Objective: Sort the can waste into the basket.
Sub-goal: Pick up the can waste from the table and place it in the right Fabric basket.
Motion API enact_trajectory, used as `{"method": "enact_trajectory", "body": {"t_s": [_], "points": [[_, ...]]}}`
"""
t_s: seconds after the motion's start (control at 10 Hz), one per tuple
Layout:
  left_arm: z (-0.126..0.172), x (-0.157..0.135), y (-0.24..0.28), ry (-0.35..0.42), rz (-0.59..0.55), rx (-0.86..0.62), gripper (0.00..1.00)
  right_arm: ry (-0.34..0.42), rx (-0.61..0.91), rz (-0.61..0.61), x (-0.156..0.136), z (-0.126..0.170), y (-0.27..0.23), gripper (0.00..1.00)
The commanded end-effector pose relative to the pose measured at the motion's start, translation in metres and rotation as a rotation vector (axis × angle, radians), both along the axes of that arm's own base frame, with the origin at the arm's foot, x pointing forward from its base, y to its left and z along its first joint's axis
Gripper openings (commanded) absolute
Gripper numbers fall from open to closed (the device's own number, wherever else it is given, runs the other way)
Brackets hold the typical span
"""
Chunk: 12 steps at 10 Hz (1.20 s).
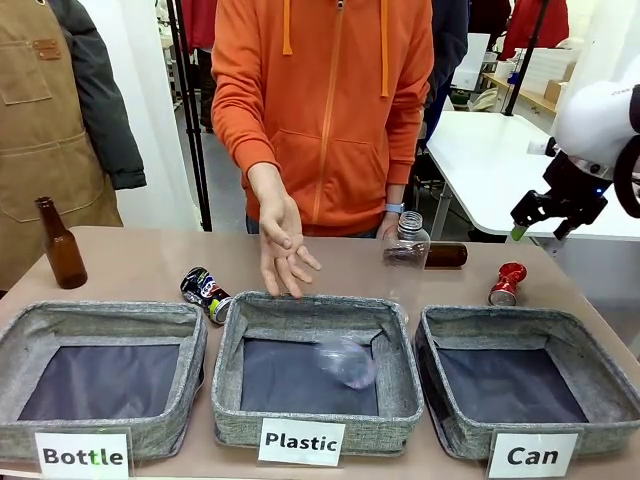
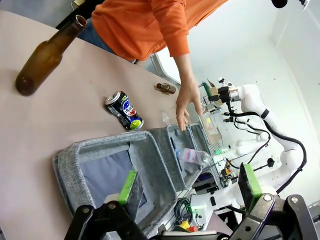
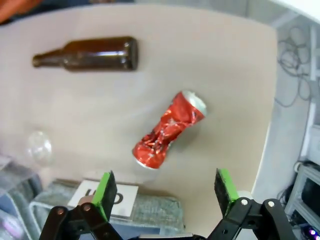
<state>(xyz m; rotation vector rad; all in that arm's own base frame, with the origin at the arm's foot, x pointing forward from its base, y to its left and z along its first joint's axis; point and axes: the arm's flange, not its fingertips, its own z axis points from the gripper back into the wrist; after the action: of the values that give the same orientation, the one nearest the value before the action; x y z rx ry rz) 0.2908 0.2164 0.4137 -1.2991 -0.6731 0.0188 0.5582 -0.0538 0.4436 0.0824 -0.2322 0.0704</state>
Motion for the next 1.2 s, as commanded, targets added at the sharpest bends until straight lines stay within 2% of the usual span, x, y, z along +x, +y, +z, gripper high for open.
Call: {"method": "enact_trajectory", "body": {"t_s": [0.0,0.1,0.2,0.3,0.4,0.5,0.7,0.8,0.9,1.1], "points": [[0.002,-0.001,0.001,-0.028,-0.003,-0.003,1.0,0.016,0.014,-0.016,-0.002,0.008,-0.001,1.0],[0.002,-0.001,0.001,-0.028,-0.003,-0.003,1.0,0.02,-0.025,0.039,0.0,0.008,-0.001,1.0],[0.002,-0.001,0.001,-0.028,-0.003,-0.003,1.0,0.024,-0.118,0.253,0.001,0.007,0.002,1.0],[0.002,-0.001,0.001,-0.028,-0.003,-0.003,1.0,0.056,-0.21,0.521,0.0,0.005,0.003,1.0],[0.002,-0.001,0.001,-0.028,-0.003,-0.003,1.0,0.034,-0.278,0.827,0.0,0.004,0.004,1.0],[0.002,-0.001,0.001,-0.028,-0.003,-0.003,1.0,-0.001,-0.302,1.067,-0.001,0.002,0.004,1.0],[0.002,-0.001,0.001,-0.028,-0.003,-0.003,1.0,-0.001,-0.341,1.43,-0.006,-0.003,0.001,1.0],[0.002,-0.001,0.001,-0.028,-0.003,-0.003,1.0,0.031,-0.381,1.678,-0.011,-0.007,-0.002,1.0],[0.002,-0.001,0.001,-0.028,-0.003,-0.003,1.0,0.002,-0.409,1.967,-0.014,-0.011,-0.008,1.0],[0.002,-0.001,0.001,-0.028,-0.003,-0.003,1.0,-0.085,-0.336,2.294,-0.005,-0.017,-0.014,1.0]]}}
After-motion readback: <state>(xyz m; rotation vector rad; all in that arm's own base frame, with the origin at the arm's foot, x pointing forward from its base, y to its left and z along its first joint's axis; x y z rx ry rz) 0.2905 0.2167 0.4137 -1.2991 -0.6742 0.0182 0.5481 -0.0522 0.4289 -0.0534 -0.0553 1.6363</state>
